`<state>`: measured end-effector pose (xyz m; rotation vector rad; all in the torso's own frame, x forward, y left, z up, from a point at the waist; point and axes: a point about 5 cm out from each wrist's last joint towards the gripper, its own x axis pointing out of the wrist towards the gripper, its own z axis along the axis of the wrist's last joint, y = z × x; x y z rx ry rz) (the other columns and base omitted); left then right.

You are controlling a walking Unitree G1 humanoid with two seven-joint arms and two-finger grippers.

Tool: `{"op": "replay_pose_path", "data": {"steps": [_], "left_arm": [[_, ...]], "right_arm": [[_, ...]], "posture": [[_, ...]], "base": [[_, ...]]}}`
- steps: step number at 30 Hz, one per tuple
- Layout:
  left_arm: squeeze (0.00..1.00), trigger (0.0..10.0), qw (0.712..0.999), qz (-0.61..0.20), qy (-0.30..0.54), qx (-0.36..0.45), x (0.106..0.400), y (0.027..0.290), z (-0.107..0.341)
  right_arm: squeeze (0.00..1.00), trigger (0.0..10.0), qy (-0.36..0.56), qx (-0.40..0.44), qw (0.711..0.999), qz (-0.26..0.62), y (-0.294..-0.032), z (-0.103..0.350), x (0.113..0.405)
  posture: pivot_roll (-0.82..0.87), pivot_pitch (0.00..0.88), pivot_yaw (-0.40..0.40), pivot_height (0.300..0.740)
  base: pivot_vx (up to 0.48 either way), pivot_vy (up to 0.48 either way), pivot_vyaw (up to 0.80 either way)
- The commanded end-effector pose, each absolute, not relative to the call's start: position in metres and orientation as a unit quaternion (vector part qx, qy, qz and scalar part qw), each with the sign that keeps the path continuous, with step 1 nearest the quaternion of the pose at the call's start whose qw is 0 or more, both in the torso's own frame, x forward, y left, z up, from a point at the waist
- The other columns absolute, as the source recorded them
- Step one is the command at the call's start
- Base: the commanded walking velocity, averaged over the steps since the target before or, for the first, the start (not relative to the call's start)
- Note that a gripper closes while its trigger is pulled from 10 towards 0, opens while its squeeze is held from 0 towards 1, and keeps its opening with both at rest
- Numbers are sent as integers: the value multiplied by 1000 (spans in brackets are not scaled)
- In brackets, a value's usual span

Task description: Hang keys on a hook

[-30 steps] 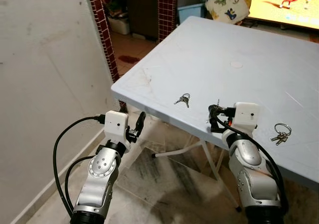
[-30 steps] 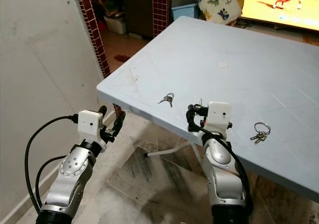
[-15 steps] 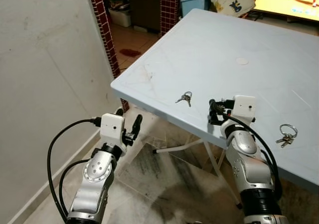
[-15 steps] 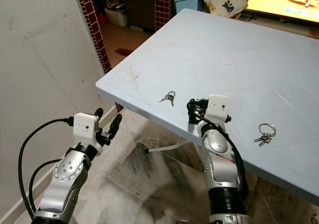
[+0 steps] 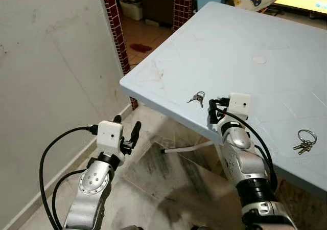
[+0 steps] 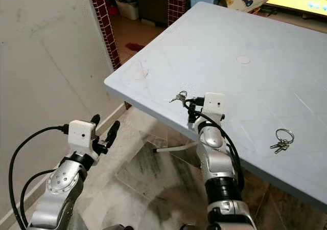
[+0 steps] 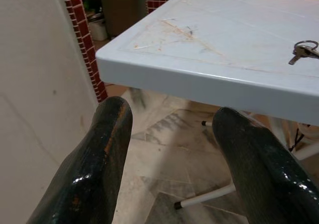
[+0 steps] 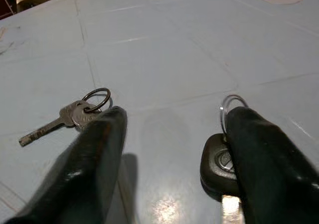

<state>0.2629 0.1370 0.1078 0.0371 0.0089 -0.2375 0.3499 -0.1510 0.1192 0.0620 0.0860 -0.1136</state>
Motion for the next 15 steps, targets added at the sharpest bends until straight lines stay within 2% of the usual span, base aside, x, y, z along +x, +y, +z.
{"op": "replay_pose_path", "data": {"steps": [1, 2, 11, 12, 13, 14, 15], "left_arm": [[0, 10000, 993, -112, 9, 25, 260, 140, 108], [0, 10000, 993, -111, 10, 25, 260, 141, 108], [0, 10000, 993, -115, 10, 24, 262, 139, 110], [0, 10000, 993, -116, 11, 23, 262, 138, 109], [0, 10000, 993, -116, 11, 23, 262, 138, 109], [0, 10000, 993, -117, 11, 23, 262, 137, 109], [0, 10000, 993, -118, 12, 23, 262, 137, 109]], "right_arm": [[0, 1451, 36, 28, 997, -70, -154, 121, 351], [0, 10000, 30, 24, 996, -74, -155, 122, 352], [0, 10000, 19, 10, 995, -96, -159, 124, 351], [0, 9020, 20, 17, 995, -96, -159, 123, 351], [0, 9020, 20, 19, 995, -96, -159, 123, 351], [0, 4745, 20, 15, 995, -98, -159, 123, 350], [0, 3922, 22, 15, 995, -98, -159, 122, 350]], "posture": [[130, 157, 49, 740], [129, 155, 49, 740], [115, 158, 52, 740], [112, 160, 53, 740], [112, 160, 53, 740], [110, 162, 54, 740], [110, 162, 54, 740]], "base": [[0, 0, 0], [0, 0, 0], [0, 0, 0], [0, 0, 0], [0, 0, 0], [0, 0, 0], [0, 0, 0]]}}
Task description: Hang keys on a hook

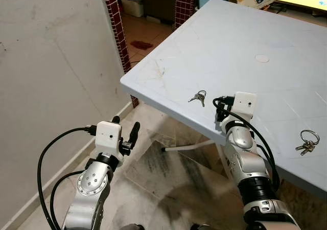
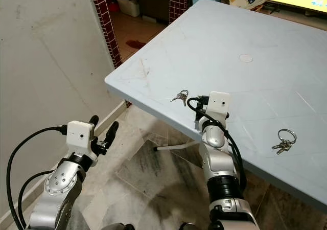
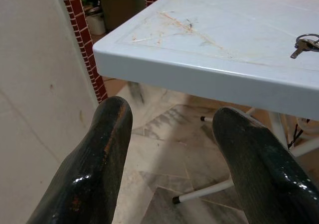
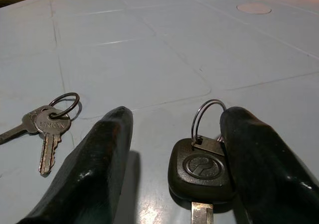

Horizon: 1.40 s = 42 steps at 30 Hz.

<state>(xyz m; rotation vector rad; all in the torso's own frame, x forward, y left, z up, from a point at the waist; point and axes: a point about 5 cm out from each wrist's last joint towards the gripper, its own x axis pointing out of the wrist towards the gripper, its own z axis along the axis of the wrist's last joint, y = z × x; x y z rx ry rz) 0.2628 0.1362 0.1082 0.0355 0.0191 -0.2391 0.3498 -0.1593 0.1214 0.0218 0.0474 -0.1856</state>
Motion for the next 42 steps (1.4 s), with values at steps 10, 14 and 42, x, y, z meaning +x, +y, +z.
{"op": "replay_pose_path", "data": {"steps": [10, 14, 42], "left_arm": [[0, 10000, 992, -120, 16, 20, 262, 136, 107], [0, 10000, 992, -121, 16, 19, 262, 135, 107], [0, 10000, 992, -124, 15, 16, 264, 130, 106]], "right_arm": [[0, 0, 25, 27, 994, -106, -159, 124, 357], [0, 0, 25, 35, 993, -107, -157, 127, 360], [0, 0, 33, 7, 998, -55, -155, 113, 340]], "posture": [[103, 169, 52, 740], [103, 169, 50, 740], [90, 148, 38, 740]], "base": [[0, 0, 0], [0, 0, 0], [0, 0, 0]]}}
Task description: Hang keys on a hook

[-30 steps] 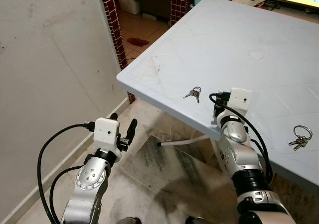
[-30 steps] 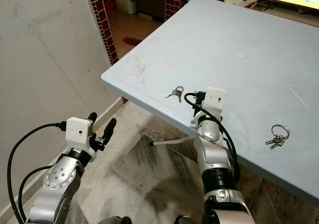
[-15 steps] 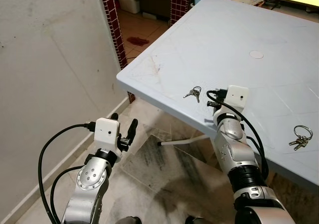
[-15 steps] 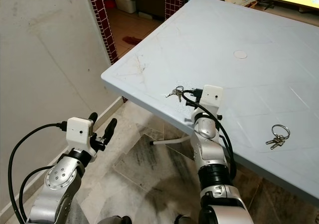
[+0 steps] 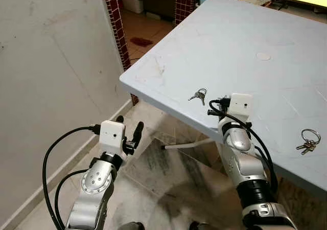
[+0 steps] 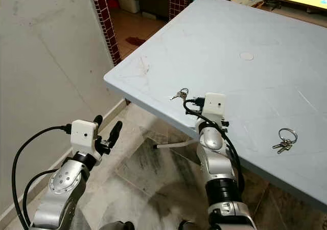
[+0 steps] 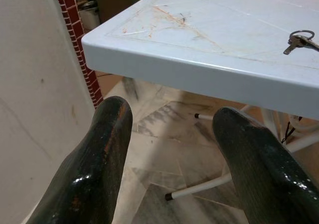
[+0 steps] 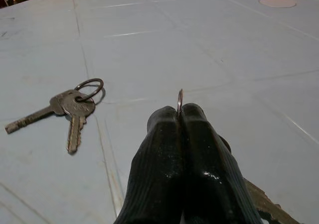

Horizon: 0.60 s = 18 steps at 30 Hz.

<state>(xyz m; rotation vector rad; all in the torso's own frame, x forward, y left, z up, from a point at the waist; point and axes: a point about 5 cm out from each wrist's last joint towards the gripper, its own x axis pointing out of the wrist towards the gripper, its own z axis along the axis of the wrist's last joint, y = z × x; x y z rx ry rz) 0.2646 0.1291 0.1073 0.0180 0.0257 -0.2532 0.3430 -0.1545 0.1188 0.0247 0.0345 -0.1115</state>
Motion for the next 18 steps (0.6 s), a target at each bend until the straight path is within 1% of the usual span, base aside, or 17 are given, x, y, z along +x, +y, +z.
{"op": "replay_pose_path", "data": {"steps": [1, 3, 5, 6, 10, 11, 12, 13, 14, 17, 18], "left_arm": [[0, 10000, 992, -124, 15, 16, 264, 130, 106], [0, 10000, 992, -124, 14, 15, 264, 130, 106], [0, 10000, 992, -125, 13, 16, 265, 130, 106], [0, 10000, 992, -125, 13, 16, 265, 130, 106], [0, 10000, 992, -123, 10, 16, 267, 130, 107], [0, 10000, 992, -123, 8, 17, 268, 130, 107], [0, 10000, 992, -123, 8, 17, 268, 130, 107], [0, 10000, 992, -123, 6, 16, 269, 129, 108], [0, 10000, 992, -123, 3, 15, 270, 129, 109], [0, 10000, 992, -122, 0, 14, 271, 128, 109], [0, 10000, 993, -118, -7, 13, 272, 129, 111]], "right_arm": [[0, 0, 33, 3, 998, -55, -155, 112, 339], [0, 0, 30, -9, 998, -56, -156, 112, 336], [0, 0, 3, -46, 998, -45, -153, 120, 333], [0, 0, 3, -46, 998, -45, -153, 120, 333], [0, 0, -44, -95, 994, -37, -152, 136, 330], [0, 510, -60, -107, 992, -35, -152, 142, 329], [0, 510, -60, -107, 992, -35, -152, 142, 329], [0, 0, -78, -124, 989, -33, -152, 148, 328], [0, 196, -91, -136, 986, -31, -153, 152, 326], [0, 235, -96, -137, 985, -32, -154, 155, 326], [0, 1804, -103, -143, 984, -33, -155, 158, 324]], "posture": [[89, 148, 39, 740], [88, 148, 39, 740], [87, 147, 40, 740], [87, 147, 40, 740], [82, 142, 41, 740], [78, 137, 42, 740], [78, 137, 42, 740], [76, 135, 43, 740], [73, 132, 42, 740], [70, 129, 41, 740], [69, 130, 40, 740]], "base": [[0, 0, 0], [0, 0, 0], [0, 0, 0], [0, 0, 0], [0, 0, 0], [0, 0, 0], [0, 0, 0], [0, 0, 0], [0, 0, 0], [0, 0, 0], [0, 0, 0]]}}
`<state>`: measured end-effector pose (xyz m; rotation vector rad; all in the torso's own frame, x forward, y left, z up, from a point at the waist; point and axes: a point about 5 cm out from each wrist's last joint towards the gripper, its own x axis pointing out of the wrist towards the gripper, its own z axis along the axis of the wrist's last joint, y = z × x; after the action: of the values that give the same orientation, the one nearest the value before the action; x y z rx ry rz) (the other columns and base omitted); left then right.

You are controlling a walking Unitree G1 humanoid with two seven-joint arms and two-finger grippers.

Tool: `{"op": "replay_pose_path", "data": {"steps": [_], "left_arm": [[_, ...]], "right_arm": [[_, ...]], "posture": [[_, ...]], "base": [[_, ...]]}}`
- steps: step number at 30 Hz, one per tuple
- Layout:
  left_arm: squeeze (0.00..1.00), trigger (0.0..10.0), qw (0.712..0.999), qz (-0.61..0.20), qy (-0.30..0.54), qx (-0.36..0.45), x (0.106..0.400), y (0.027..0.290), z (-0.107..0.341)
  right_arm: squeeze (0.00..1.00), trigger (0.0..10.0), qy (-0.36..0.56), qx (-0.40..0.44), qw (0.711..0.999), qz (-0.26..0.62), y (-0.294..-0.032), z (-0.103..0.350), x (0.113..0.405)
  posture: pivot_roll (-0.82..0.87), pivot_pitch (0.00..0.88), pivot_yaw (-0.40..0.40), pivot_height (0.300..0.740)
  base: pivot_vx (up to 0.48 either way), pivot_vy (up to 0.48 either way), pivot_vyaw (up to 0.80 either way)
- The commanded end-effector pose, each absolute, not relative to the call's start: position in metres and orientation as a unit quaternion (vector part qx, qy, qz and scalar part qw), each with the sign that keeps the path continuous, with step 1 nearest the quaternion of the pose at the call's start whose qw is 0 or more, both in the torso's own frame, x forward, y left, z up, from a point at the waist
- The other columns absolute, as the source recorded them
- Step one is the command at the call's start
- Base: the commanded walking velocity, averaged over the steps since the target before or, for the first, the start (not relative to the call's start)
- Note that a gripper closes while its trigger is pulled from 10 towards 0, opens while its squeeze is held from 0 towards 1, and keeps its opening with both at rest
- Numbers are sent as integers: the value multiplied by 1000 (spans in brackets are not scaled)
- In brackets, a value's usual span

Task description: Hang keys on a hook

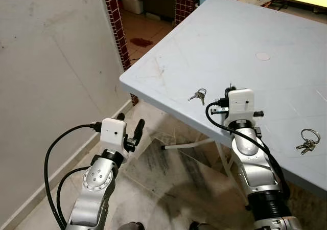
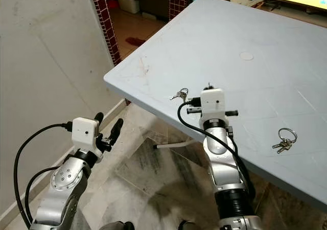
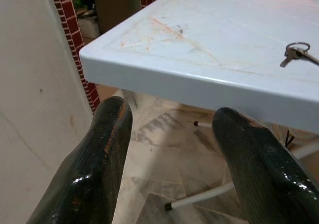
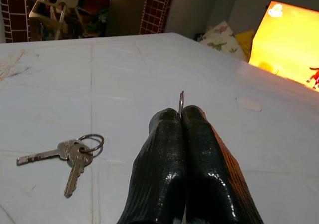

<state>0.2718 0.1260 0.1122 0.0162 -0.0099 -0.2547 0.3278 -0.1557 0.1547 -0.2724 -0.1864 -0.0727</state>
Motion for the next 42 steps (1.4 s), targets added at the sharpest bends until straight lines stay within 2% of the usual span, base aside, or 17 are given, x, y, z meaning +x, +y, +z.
{"op": "replay_pose_path", "data": {"steps": [1, 2, 4, 5, 6, 20, 27, 33, 42], "left_arm": [[0, 10000, 993, -118, -7, 13, 272, 129, 111], [0, 10000, 994, -110, -18, 12, 273, 129, 114], [0, 10000, 994, -97, -37, 25, 274, 131, 119], [0, 10000, 994, -91, -44, 30, 275, 132, 121], [0, 10000, 995, -70, -61, 33, 277, 136, 128], [0, 10000, 994, 8, -95, 45, 279, 154, 142], [0, 10000, 991, 61, -108, 58, 280, 165, 149], [0, 10000, 989, 56, -121, 66, 278, 159, 154], [0, 10000, 985, 112, -106, 80, 273, 172, 144]], "right_arm": [[0, 1804, -103, -143, 984, -33, -155, 158, 324], [0, 3569, -108, -147, 983, -33, -156, 159, 323], [0, 3922, -116, -142, 982, -36, -157, 162, 321], [0, 9059, -118, -142, 982, -33, -156, 163, 321], [0, 10000, -140, -136, 980, -30, -155, 170, 318], [0, 10000, -180, -124, 976, 20, -141, 194, 308], [0, 10000, -175, -142, 974, 26, -141, 194, 307], [0, 10000, -186, -150, 971, 30, -137, 200, 306], [0, 10000, -187, -153, 969, 57, -129, 205, 309]], "posture": [[69, 130, 40, 740], [66, 128, 37, 740], [65, 125, 34, 740], [63, 124, 32, 740], [63, 120, 27, 740], [60, 106, -8, 740], [68, 109, -25, 740], [80, 116, -34, 740], [79, 108, -48, 740]], "base": [[0, 0, 0], [0, 0, 0], [0, 0, 0], [0, 0, 0], [0, 0, 0], [0, 0, 0], [0, 0, 800], [0, 0, 800], [0, 0, 800]]}}
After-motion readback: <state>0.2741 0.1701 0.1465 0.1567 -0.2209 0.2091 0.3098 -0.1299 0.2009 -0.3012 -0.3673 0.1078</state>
